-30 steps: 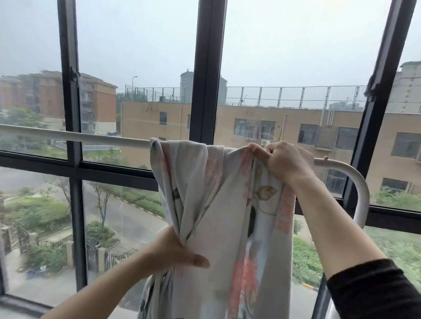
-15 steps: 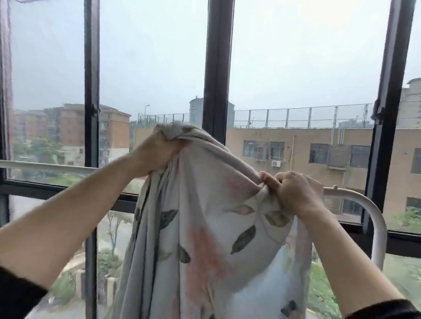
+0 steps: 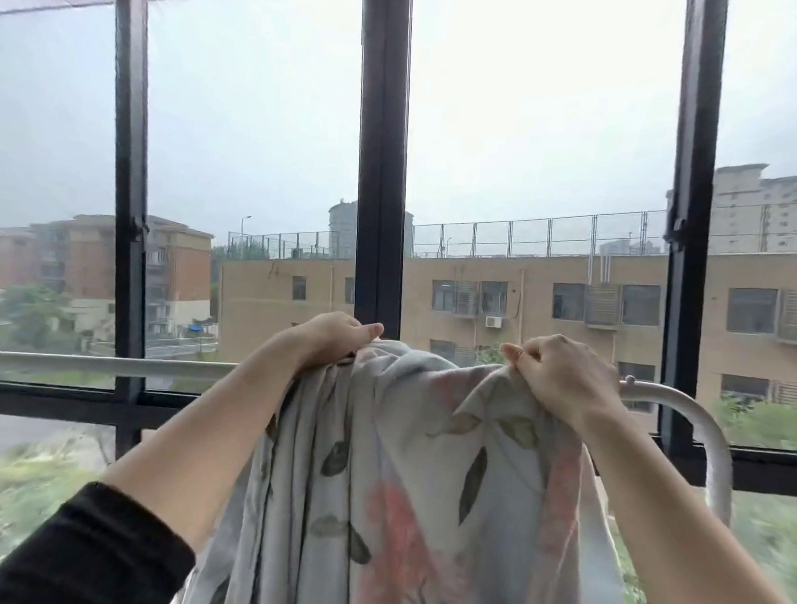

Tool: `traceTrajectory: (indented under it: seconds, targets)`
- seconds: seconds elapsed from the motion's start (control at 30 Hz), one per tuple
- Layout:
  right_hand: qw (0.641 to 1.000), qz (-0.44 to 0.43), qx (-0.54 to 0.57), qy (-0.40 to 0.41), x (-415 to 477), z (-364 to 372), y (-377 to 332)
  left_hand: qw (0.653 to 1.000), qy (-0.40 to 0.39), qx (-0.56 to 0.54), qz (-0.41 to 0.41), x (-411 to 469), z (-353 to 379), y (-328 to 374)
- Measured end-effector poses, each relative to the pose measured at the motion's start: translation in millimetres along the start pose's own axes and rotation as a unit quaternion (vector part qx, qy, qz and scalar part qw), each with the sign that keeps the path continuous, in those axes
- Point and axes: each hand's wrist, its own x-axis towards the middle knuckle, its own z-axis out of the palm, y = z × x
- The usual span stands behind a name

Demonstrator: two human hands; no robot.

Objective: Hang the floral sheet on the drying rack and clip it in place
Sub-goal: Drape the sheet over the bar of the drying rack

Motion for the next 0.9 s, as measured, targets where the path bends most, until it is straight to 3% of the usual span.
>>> traceTrajectory:
  seconds: [0.1,0.2,0.33,0.5,0.6,0.7,0.8,0.9]
  targets:
    - [0.998,-0.036,0.034,-0.031,-8.2,2.0,-10.7,0.997,0.025,-0.070,0.020,0.8,5.3,-3.4]
    - [0.993,-0.099,0.010,-0.061,-11.2,5.2,-30.9,0.997,0.011,-0.073,0.015,4.2,8.1,-0.3]
    - [0.976,-0.179,0.064,-0.103,-12.3,10.2,-56.4,0.998,-0.004,-0.056,0.001,3.3,6.1,-0.6]
    - [0.974,-0.185,0.044,-0.124,-5.2,14.9,-57.4,0.997,0.029,-0.064,-0.002,1.4,3.8,-6.4]
    - [0.975,-0.186,0.044,-0.117,-0.7,17.4,-53.0,0.985,0.140,-0.099,0.029,-5.3,6.2,-1.9]
    - [0.974,-0.181,0.047,-0.126,3.1,20.2,-50.6,0.932,0.310,-0.165,0.084,-25.7,7.6,-4.3]
    - [0.974,-0.181,0.047,-0.127,7.1,22.9,-52.7,0.912,0.339,-0.206,0.105,-56.8,5.7,-17.9]
    - [0.973,-0.178,0.048,-0.135,10.3,24.7,-53.6,0.921,0.331,-0.183,0.095,-90.4,9.9,-37.6]
